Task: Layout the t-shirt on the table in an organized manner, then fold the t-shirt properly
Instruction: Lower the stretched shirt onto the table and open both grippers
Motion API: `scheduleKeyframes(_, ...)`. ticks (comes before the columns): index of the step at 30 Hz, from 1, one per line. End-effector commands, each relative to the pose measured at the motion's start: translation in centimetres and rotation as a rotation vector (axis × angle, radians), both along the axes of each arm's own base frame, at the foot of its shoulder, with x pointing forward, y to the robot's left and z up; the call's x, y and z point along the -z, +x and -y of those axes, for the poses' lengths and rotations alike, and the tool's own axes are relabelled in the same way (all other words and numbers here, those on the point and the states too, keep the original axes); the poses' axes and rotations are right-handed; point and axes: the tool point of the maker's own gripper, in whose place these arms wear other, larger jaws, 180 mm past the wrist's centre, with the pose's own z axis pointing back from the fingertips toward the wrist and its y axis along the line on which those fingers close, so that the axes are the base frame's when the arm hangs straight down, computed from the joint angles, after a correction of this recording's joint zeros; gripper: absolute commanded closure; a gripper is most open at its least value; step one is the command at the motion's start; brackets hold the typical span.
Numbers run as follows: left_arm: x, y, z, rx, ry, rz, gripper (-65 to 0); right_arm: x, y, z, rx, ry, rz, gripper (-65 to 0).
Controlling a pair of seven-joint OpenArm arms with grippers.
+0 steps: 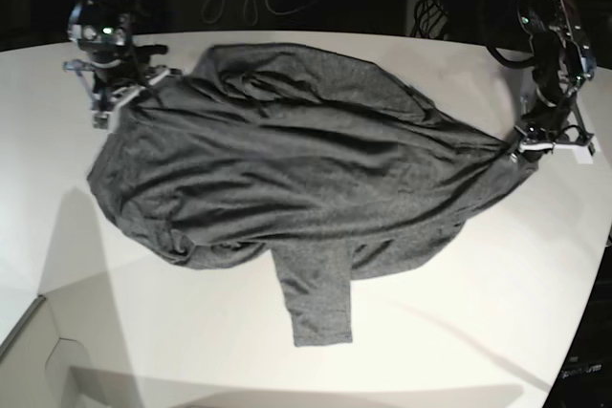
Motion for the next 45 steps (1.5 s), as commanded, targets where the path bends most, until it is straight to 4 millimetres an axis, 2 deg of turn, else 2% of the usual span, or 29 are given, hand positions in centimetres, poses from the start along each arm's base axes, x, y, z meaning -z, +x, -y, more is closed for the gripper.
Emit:
scheduleKeyframes(1, -1.4, 0.7, 0.3, 0.019, 0.022, 0.044, 0.0, -0.1, -0.9, 1.9, 0.039, -0.035, -0.027, 0.0)
scheduleKeyframes(6, -2.2, 1.3, 4.1, 0.112, 0.015, 0.069, 0.0, -2.0, -1.3, 7.4, 0.198, -0.094, 0.021, 0.0)
scheduleKeyframes(8, -1.9, 1.5, 5.8, 0.159, 0.008, 0.062, 0.0, -2.8, -0.8, 8.7, 0.234, -0.106, 0.049, 0.0)
scheduleKeyframes(12, -1.7, 1.7, 7.6, 0.206, 0.000, 0.060, 0.0, -4.2, 0.1, 10.3, 0.250, -0.137, 0.082, 0.0)
scheduleKeyframes(16, -1.4, 1.7, 7.8, 0.212, -0.003, 0.051, 0.0, -5.5, 1.0, 12.1, 0.308, -0.149, 0.130, 0.0)
scheduleKeyframes(20, -1.2, 1.6, 7.8, 0.213, 0.003, 0.046, 0.0, -5.5, 1.5, 12.5, 0.309, -0.149, 0.133, 0.0)
scheduleKeyframes(27, -1.3, 1.6, 7.6, 0.208, 0.004, 0.047, 0.0, -3.2, 1.5, 12.2, 0.323, -0.105, 0.089, 0.0)
scheduleKeyframes(35, 0.5, 2.9, 7.1, 0.179, -0.034, 0.014, 0.0, -3.8, 3.9, 11.0, 0.253, -0.105, 0.111, 0.0)
scheduleKeyframes(38, 0.5, 3.3, 7.0, 0.178, -0.036, 0.016, 0.0, -4.4, 5.0, 10.8, 0.241, -0.105, 0.131, 0.0)
scheduleKeyframes(45, 0.9, 2.7, 6.6, 0.177, -0.034, -0.004, 0.0, -4.4, 4.9, 10.9, 0.244, -0.107, 0.130, 0.0)
